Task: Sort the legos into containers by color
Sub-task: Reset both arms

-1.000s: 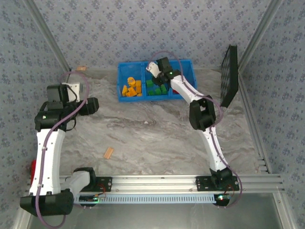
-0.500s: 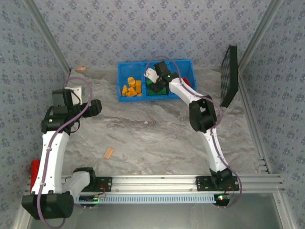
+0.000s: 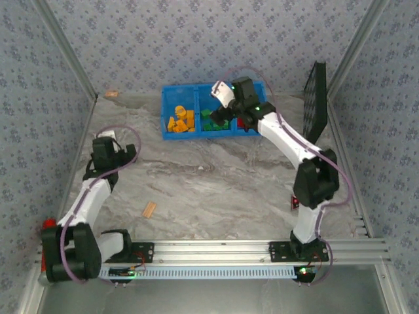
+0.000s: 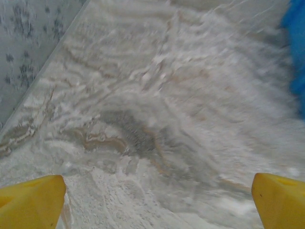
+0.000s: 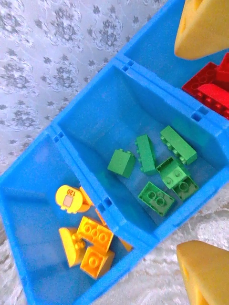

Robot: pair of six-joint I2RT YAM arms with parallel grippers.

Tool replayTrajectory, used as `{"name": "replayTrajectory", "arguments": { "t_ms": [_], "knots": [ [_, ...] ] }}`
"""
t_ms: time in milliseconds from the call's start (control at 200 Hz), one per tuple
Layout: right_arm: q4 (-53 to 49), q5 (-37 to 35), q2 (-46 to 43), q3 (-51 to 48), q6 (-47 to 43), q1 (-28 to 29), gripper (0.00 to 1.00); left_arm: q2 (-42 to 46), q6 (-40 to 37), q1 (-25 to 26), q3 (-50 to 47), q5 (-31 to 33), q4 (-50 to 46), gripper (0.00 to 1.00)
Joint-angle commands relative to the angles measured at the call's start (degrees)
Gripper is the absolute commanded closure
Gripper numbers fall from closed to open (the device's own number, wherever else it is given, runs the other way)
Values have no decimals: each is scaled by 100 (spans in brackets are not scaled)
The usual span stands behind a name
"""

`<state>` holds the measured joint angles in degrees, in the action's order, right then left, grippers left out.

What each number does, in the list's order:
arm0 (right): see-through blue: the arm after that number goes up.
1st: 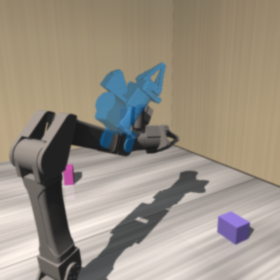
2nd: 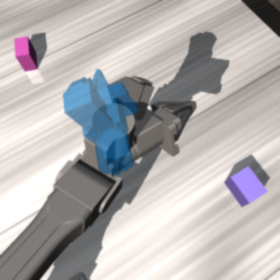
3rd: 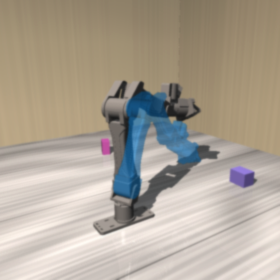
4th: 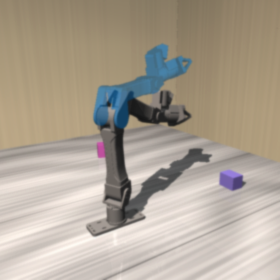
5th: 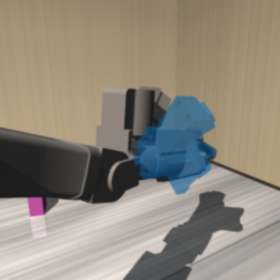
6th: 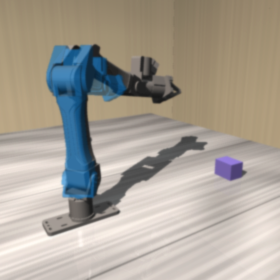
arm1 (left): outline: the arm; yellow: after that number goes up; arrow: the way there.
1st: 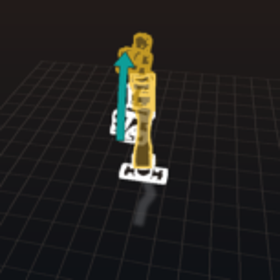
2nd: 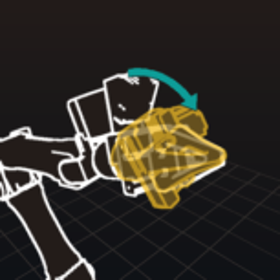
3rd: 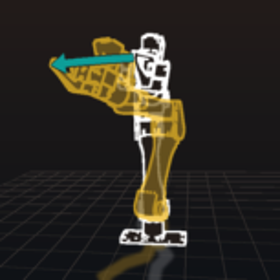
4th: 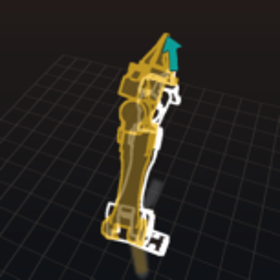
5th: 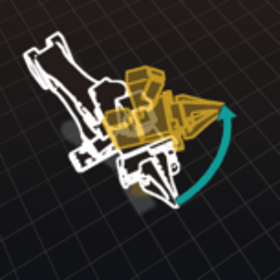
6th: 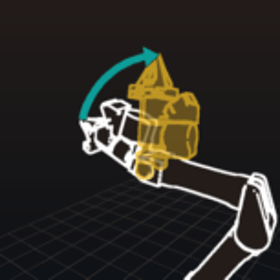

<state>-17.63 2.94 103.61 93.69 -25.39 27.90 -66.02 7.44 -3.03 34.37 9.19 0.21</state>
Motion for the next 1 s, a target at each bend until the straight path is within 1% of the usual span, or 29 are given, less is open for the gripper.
{"name": "replayTrajectory", "arguments": {
  "t_ms": [0, 65, 135, 180, 225, 285, 310, 360, 375, 390, 420, 435, 485, 500, 525, 540, 585, 615, 640, 685, 710, 750, 780, 795, 845, 904, 934, 954, 999],
  "knots": [
    [208, 96, -672, -924, 648, -57, 0, -595, -118, -49, -530, 441, 2311, 0],
    [342, 11, -1187, -1622, 992, -229, 0, -1003, 59, -69, -752, 329, 2995, 0],
    [710, -55, -1812, -2674, 1458, -564, 0, -1498, 117, -58, -952, 243, 3782, 0],
    [1031, -70, -2278, -3382, 1731, -862, 0, -1690, 91, -47, -963, 276, 4002, 0],
    [1383, -142, -2688, -4055, 1904, -1172, 0, -1639, 24, 21, -894, 232, 3751, 0],
    [1872, -192, -3172, -4900, 2084, -1626, 0, -1694, -148, 85, -1142, 55, 4291, 0],
    [2135, -193, -3340, -5249, 2161, -1821, 0, -1808, -224, 142, -1321, 53, 4619, 0],
    [2783, -99, -3601, -5888, 2333, -2254, 0, -2404, -345, 212, -1692, 83, 6154, 0],
    [3002, -64, -3663, -6073, 2352, -2365, 0, -2452, -343, 216, -1717, 86, 6353, 0],
    [3236, -21, -3686, -6253, 2368, -2469, 0, -2364, -297, 189, -1676, 62, 6235, 0],
    [3676, -9, -3684, -6535, 2372, -2620, 0, -2032, -169, 120, -1405, -77, 5050, 0],
    [3849, -27, -3660, -6653, 2367, -2698, 0, -2017, -178, 99, -1275, -125, 4682, 0],
    [4265, -53, -3469, -6877, 2365, -2861, 0, -2357, -434, 113, -1279, -546, 5357, 0],
    [4373, -60, -3407, -6907, 2379, -2900, 0, -2288, -457, 111, -1237, -652, 5192, 0],
    [4524, -1, -3228, -6948, 2376, -2956, 0, -2122, -470, 111, -1087, -710, 4571, 0],
    [4622, 37, -3124, -6964, 2343, -2969, 0, -2123, -481, 114, -1030, -704, 4418, 0],
    [4872, -42, -2790, -6970, 2289, -2990, 0, -2298, -533, 156, -1148, -681, 4974, 0],
    [5055, -61, -2585, -6924, 2303, -3001, 0, -2209, -532, 154, -1081, -685, 4717, 0],
    [4927, -66, -2511, -6786, 2306, -3020, 0, -2165, -539, 161, -1025, -690, 4478, 0],
    [5095, 102, -2328, -6722, 2235, -3040, 0, -2241, -554, 172, -1103, -673, 4790, 0],
    [5281, 177, -2201, -6698, 2231, -3051, 0, -2209, -555, 171, -1070, -665, 4681, 0],
    [5160, 222, -1956, -6580, 2243, -3077, 0, -2199, -562, 183, -1049, -659, 4560, 0],
    [5561, 279, -1760, -6682, 2236, -3064, 0, -2225, -561, 181, -1080, -653, 4705, 0],
    [5767, 241, -1750, -6717, 2247, -3058, 0, -2214, -561, 180, -1069, -657, 4667, 0],
    [5646, 266, -1897, -6821, 2215, -3079, 0, -2202, -561, 196, -1053, -647, 4616, 0],
    [6502, 460, -1708, -7199, 2089, -3051, 0, -2189, -562, 189, -1047, -646, 4581, 0],
    [6915, 400, -1592, -7337, 2128, -3036, 0, -2206, -560, 191, -1061, -642, 4632, 0],
    [6837, 349, -1605, -7333, 2157, -3041, 0, -2206, -561, 194, -1064, -643, 4641, 0],
    [6275, 359, -1704, -7140, 2153, -3070, 0, -2196, -560, 195, -1053, -644, 4607, 0]
  ]
}}
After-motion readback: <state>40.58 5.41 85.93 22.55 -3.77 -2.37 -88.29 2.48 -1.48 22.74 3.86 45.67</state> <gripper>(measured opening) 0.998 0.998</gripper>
